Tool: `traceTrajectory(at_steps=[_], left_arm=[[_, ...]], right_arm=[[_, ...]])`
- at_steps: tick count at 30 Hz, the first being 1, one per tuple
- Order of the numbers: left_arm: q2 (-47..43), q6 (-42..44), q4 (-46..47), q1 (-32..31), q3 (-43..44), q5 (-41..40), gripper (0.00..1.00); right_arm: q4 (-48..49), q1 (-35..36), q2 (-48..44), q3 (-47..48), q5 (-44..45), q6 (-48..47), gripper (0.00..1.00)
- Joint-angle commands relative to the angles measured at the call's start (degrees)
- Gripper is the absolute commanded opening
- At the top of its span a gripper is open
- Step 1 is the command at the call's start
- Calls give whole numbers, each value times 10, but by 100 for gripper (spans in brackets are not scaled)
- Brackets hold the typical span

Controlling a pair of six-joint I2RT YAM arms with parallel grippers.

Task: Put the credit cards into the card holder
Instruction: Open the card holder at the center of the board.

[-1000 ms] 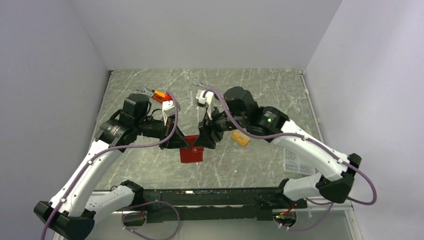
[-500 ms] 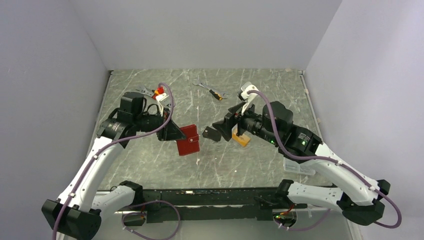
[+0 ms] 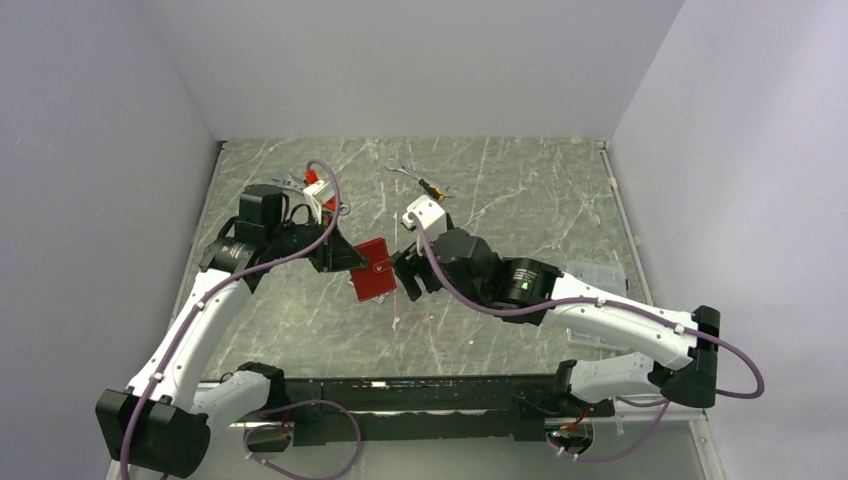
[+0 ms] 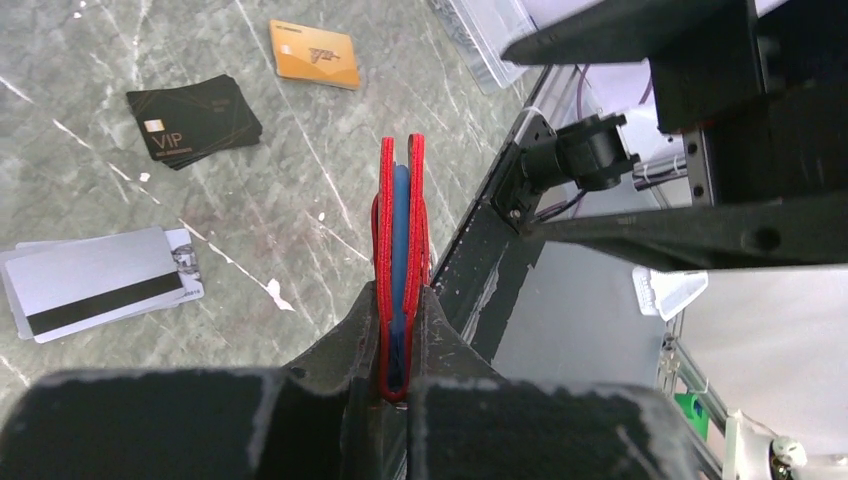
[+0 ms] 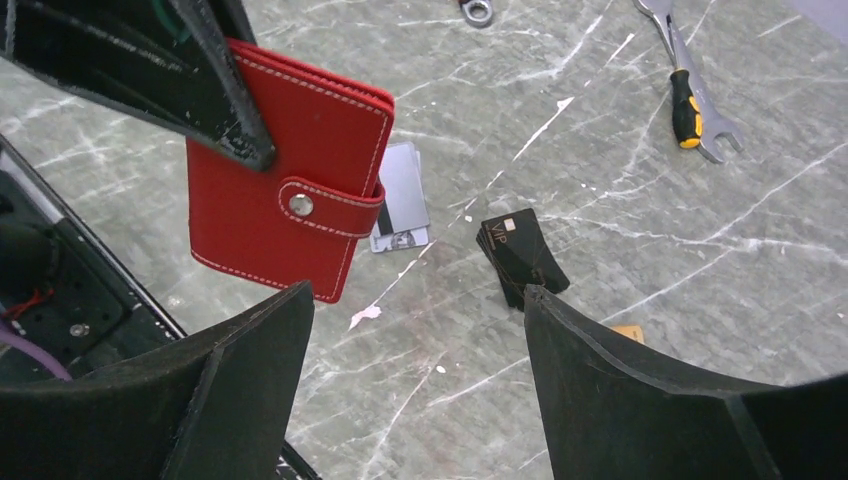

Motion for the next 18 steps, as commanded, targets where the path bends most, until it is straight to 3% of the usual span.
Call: traceTrajectory(at_steps=[1, 18], left_arm=[[10, -14, 29, 21, -10, 29, 0], [-26, -84, 86, 31, -70, 30, 0]], right_arm=[[35, 20, 9, 16, 72, -17, 79], [147, 136, 35, -24, 181, -87, 74]])
